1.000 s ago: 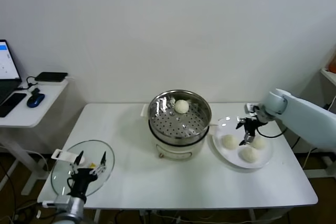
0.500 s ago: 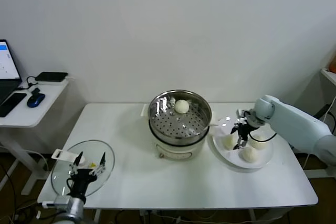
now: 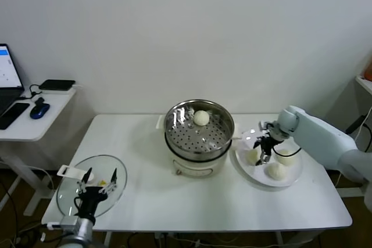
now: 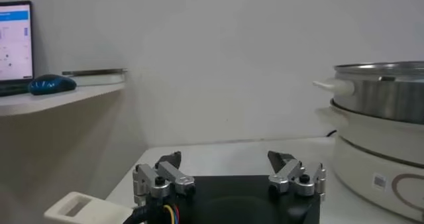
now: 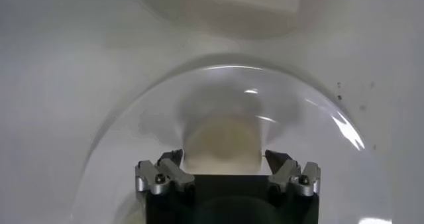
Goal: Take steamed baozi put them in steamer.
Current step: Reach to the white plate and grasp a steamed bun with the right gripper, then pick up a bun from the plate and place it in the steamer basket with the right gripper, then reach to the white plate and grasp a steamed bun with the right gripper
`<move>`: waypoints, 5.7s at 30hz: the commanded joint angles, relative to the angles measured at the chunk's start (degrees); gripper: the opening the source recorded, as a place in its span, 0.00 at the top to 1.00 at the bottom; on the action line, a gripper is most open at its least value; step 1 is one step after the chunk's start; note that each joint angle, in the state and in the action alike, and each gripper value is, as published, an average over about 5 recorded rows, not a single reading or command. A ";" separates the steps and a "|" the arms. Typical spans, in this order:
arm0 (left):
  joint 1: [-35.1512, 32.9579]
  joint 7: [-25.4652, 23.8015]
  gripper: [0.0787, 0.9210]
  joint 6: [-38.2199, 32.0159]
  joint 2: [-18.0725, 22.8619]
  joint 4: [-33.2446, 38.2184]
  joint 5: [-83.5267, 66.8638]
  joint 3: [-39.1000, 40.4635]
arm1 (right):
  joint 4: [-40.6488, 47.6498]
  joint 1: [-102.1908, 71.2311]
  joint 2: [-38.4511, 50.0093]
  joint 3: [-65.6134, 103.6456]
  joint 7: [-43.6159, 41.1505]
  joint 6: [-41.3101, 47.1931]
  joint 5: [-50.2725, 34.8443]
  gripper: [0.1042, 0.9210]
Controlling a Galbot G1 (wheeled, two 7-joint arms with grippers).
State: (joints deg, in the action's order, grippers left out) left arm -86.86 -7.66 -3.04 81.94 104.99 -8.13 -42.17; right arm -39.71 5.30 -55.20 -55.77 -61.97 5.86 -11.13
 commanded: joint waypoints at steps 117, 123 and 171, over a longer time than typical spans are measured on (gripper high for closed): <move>-2.13 1.01 0.12 0.96 -0.31 7.39 -1.84 -0.60 | 5.21 24.07 -29.94 -29.30 -0.53 3.00 -33.77 0.12; -2.61 1.05 0.12 1.02 -0.78 7.52 -1.93 -0.42 | -12.02 35.62 -20.69 -36.52 -1.00 3.14 -39.71 0.12; -4.21 1.07 0.12 0.85 -0.16 6.69 0.59 0.56 | -20.90 6.94 17.71 -13.81 -1.78 -4.88 5.54 0.12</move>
State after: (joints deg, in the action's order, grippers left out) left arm -91.05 -6.56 -2.12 81.87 111.85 -7.62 -41.55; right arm -63.77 19.36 -36.78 -75.60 -63.90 1.86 -10.10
